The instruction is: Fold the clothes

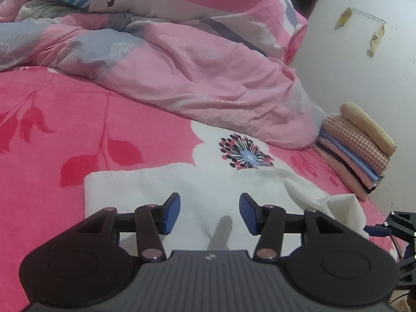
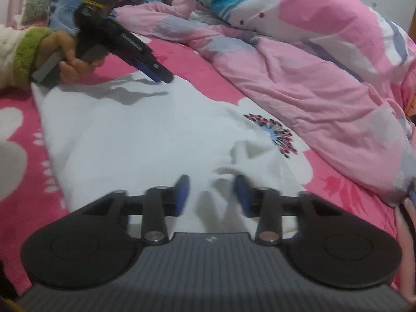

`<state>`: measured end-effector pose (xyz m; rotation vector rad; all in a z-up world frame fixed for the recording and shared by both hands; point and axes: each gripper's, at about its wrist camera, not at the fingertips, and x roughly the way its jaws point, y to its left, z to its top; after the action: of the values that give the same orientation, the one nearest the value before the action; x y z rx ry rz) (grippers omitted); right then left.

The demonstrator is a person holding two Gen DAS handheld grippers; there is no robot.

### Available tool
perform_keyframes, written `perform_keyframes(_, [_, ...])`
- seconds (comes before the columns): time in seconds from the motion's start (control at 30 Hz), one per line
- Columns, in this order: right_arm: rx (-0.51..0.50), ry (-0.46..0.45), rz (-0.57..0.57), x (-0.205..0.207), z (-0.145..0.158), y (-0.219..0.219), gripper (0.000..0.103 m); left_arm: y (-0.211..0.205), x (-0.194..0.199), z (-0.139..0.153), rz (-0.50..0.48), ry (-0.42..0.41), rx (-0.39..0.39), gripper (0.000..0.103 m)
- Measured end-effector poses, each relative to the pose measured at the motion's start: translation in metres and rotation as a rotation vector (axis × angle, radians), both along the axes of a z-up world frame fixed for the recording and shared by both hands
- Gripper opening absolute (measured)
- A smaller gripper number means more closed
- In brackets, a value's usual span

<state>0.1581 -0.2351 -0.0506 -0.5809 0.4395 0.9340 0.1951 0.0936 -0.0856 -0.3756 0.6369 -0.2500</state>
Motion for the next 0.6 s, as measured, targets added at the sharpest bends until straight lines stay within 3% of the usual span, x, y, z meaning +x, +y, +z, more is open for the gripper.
perform_keyframes(0.1, [0.069, 0.083, -0.01, 0.0, 0.001, -0.009, 0.056, -0.001, 0.0, -0.001, -0.003, 0.002, -0.001, 0.051])
perform_keyframes(0.2, [0.153, 0.187, -0.082, 0.009, 0.004, -0.021, 0.07, -0.002, 0.0, -0.001, -0.009, -0.005, -0.001, 0.051])
perform_keyframes(0.3, [0.314, 0.34, -0.207, 0.028, 0.008, -0.045, 0.078, -0.003, -0.001, 0.001, -0.015, -0.016, 0.002, 0.051])
perform_keyframes(0.5, [0.758, 0.813, -0.468, 0.093, -0.014, -0.104, 0.079, -0.007, -0.003, 0.003, -0.025, -0.026, 0.005, 0.052])
perform_keyframes(0.6, [0.866, 1.006, -0.557, 0.114, -0.037, -0.117, 0.078, -0.009, -0.004, 0.003, -0.033, -0.024, 0.007, 0.052])
